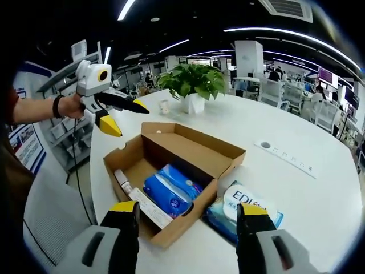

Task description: Operate the shoe box by opening the lid, removing the specified soft item, and placing it in the target area until the item is outside and the box remains undamaged.

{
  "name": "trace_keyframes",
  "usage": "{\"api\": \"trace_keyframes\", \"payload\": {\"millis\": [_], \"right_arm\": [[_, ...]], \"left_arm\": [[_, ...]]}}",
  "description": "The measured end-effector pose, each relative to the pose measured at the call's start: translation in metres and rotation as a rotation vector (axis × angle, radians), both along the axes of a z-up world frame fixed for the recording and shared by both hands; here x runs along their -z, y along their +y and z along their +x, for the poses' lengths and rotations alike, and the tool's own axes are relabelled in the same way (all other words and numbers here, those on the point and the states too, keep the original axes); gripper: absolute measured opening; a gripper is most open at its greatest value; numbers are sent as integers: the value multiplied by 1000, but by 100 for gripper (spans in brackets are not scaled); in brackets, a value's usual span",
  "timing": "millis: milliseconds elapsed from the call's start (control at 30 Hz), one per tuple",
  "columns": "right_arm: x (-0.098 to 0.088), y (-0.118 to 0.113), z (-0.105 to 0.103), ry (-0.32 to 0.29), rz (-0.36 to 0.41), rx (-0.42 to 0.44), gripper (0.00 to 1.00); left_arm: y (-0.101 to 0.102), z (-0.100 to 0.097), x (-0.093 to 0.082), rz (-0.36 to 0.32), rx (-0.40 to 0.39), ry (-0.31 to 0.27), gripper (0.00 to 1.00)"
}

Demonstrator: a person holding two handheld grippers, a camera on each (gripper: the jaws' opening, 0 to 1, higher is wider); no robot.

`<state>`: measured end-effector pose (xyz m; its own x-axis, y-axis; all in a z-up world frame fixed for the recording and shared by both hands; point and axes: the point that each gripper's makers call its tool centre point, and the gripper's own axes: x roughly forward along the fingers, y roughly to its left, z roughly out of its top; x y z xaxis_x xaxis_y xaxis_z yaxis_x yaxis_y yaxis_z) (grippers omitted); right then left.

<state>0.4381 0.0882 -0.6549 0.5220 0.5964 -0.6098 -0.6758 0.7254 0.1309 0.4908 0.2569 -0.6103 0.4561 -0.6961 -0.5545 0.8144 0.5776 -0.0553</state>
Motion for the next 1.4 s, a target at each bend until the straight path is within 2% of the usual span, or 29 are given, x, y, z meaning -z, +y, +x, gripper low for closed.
{"api": "trace_keyframes", "payload": {"millis": [333,833,1100,1400], "right_arm": [[-3,10,3,-7,19,-7,67],[-11,13,11,-20,31,-14,67],[-15,26,12,-46,-12,-67,67],[-10,40,12,-55,-73,-144,64]], "left_arm": [[-2,0,-1,5,6,-6,67],[-1,0,-2,5,4,-12,68],[2,-5,0,21,15,-13,68],[-1,-10,12,84,60,-16,67]]}}
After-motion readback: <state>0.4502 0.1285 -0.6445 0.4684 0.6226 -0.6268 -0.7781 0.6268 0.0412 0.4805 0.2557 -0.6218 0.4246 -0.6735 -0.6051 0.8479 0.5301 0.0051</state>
